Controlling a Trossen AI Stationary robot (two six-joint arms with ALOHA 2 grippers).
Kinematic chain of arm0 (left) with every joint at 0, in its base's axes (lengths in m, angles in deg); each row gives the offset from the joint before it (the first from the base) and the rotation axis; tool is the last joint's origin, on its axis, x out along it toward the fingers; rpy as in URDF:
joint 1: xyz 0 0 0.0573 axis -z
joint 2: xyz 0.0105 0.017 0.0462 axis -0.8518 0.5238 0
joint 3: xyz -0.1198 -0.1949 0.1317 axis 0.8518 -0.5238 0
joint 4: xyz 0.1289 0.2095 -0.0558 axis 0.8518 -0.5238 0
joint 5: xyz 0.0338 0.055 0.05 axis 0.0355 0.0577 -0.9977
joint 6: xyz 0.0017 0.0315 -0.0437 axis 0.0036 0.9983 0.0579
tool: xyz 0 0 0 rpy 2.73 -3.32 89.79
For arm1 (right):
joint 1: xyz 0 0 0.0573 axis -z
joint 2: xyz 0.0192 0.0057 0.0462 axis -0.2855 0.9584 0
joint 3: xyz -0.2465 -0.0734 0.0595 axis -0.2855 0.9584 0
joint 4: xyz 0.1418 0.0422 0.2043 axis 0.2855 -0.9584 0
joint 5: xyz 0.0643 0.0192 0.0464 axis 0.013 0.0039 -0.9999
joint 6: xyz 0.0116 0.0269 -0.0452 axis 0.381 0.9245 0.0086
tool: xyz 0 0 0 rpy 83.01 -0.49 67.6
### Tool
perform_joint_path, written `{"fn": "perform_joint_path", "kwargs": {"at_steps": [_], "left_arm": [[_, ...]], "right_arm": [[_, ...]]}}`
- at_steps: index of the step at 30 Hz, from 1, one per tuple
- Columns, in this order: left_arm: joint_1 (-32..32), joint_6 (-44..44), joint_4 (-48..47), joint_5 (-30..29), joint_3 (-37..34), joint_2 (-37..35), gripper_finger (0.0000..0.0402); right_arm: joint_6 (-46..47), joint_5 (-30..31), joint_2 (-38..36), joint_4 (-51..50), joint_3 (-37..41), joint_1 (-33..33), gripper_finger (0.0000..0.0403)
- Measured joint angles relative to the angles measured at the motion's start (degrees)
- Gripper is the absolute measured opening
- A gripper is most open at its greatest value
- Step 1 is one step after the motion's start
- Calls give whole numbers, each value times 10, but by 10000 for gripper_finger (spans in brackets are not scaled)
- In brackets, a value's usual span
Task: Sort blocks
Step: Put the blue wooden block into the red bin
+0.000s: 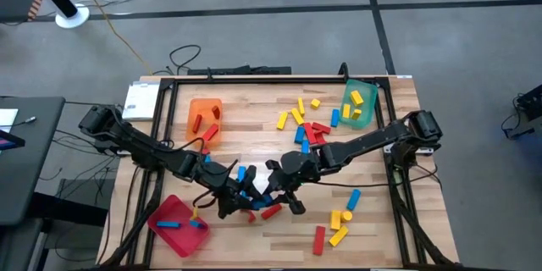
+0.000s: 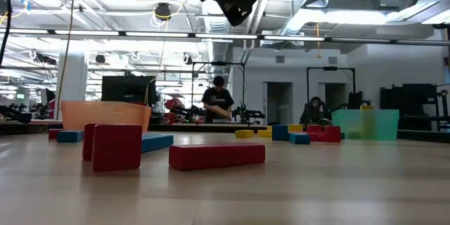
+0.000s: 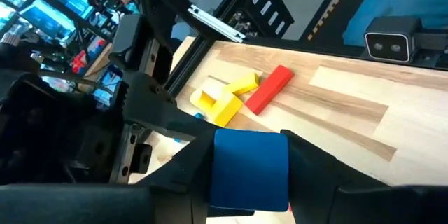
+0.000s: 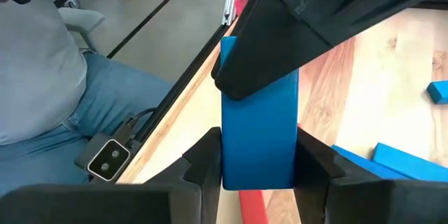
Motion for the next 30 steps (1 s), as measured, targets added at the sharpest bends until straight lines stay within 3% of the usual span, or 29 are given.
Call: {"fn": "perform_joint_path", "kwargs": {"at_steps": [8,13,16,21,30], "left_arm": [[2,-19,-21,-7,4,-12,139],[23,-63,-110,-12,34,-45,140],[48,-104,-184,-45,46,-73,140],[100,-222,-324,-120,74,-119,141],[217,-515,-533,-238,102,-186,134]], "right_arm": [[1,-1,0,-5,0,-1,170],[9,-1,0,-48,0,5,201],[9,8,0,-69,0,5,215],[6,9,0,-98,0,5,221],[-2,11,0,-106,0,5,219]]}}
